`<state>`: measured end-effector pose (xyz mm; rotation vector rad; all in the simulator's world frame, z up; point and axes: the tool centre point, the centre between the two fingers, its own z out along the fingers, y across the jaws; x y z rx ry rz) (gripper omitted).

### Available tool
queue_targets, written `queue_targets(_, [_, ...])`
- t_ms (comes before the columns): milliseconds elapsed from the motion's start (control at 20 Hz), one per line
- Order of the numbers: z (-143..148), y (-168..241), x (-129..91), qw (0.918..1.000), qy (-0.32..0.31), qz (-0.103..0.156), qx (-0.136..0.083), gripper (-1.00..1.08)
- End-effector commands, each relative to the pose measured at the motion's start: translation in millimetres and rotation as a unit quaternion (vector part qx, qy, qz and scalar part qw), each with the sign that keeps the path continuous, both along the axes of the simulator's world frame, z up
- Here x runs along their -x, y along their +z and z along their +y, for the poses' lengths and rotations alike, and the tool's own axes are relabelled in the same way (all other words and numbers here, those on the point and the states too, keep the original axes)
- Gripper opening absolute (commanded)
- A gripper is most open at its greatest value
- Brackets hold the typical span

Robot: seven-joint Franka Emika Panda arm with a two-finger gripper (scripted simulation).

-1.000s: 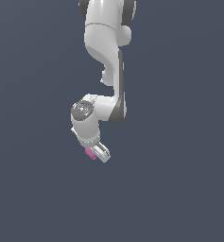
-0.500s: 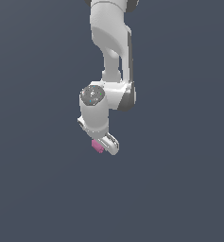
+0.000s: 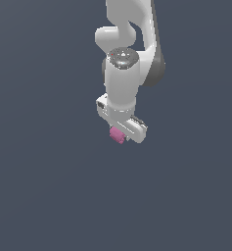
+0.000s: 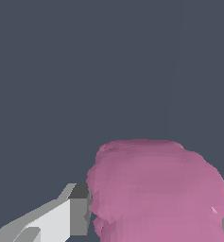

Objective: Pick up the object and move it to a goal position.

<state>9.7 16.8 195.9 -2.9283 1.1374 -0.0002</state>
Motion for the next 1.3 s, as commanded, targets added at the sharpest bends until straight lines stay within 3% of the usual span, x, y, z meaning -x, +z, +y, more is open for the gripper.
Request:
queue_targets(0, [18.4, 26.1, 6.1, 1.0000, 0.000, 0.000, 0.000, -1.00])
queue_targets(850, [140.5, 196.5, 38.4, 1.0000, 0.000, 0.000, 0.001, -1.00])
queue_targets(1250, [177.7, 246.8, 45.2, 1.0000, 0.000, 0.000, 0.000, -1.00])
